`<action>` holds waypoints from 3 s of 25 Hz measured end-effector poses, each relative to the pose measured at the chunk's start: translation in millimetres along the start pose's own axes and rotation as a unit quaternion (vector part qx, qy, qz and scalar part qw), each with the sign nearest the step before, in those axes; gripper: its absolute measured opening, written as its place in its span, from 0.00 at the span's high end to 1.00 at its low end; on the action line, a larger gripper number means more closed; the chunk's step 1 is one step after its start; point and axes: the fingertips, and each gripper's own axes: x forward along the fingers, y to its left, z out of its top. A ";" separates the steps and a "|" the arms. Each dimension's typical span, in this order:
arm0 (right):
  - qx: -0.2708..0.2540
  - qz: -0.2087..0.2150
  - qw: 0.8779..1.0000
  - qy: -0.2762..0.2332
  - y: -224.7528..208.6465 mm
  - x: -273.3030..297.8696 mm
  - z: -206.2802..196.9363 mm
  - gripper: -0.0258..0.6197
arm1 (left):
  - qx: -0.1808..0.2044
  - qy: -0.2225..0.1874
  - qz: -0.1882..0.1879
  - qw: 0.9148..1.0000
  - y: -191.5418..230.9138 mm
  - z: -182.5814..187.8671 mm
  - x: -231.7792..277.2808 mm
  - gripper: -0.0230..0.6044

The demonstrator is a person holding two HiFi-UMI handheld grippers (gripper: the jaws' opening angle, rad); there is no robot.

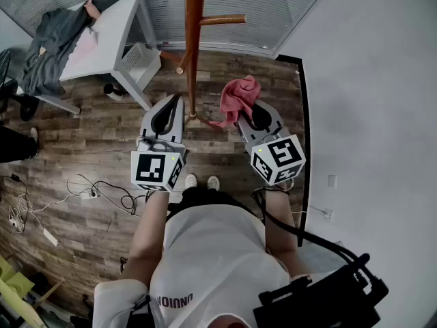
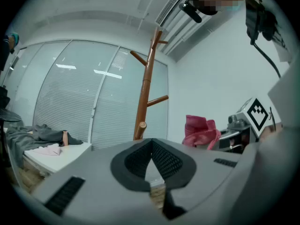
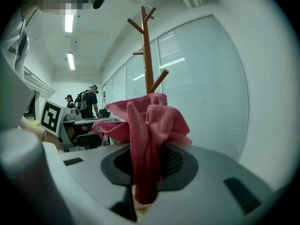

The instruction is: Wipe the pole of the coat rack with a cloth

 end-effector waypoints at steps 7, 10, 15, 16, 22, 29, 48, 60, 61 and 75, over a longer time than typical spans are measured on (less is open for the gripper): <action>0.001 0.000 1.000 0.001 3.0 -0.5 -0.8 0.81 | 0.000 0.001 -0.002 1.000 0.3 0.6 -3.6 0.94; 0.002 -0.002 1.000 0.002 4.4 1.1 -1.7 0.81 | 0.000 0.002 -0.004 1.000 1.7 -0.6 -5.0 0.94; -0.018 0.002 1.000 0.008 11.1 4.8 -6.5 0.81 | -0.002 0.009 -0.008 1.000 5.5 -5.6 -7.6 0.94; -0.024 0.002 1.000 0.011 12.6 6.2 -7.9 0.81 | -0.002 0.010 -0.010 1.000 6.1 -6.4 -8.1 0.94; -0.017 -0.002 1.000 0.017 18.1 14.4 -17.3 0.81 | -0.001 0.025 -0.029 0.999 5.7 -16.2 -9.7 0.94; -0.019 0.008 0.999 0.029 12.9 19.5 -40.7 0.81 | -0.003 0.057 -0.035 0.998 0.2 -47.7 -4.0 0.94; -0.036 0.096 0.993 0.060 -32.4 84.9 -164.3 0.81 | -0.013 0.100 0.019 0.995 11.4 -175.0 15.0 0.94; -0.056 0.109 0.992 0.033 -46.9 137.6 -281.5 0.81 | 0.029 0.093 -0.015 0.995 39.4 -289.8 31.1 0.94; -0.064 0.109 0.991 0.033 -48.7 144.4 -291.4 0.81 | 0.032 0.092 -0.017 0.995 43.2 -300.3 33.6 0.94; -0.062 0.115 0.991 0.007 -83.6 216.7 -438.8 0.81 | 0.053 0.083 -0.010 0.995 81.7 -459.7 71.5 0.94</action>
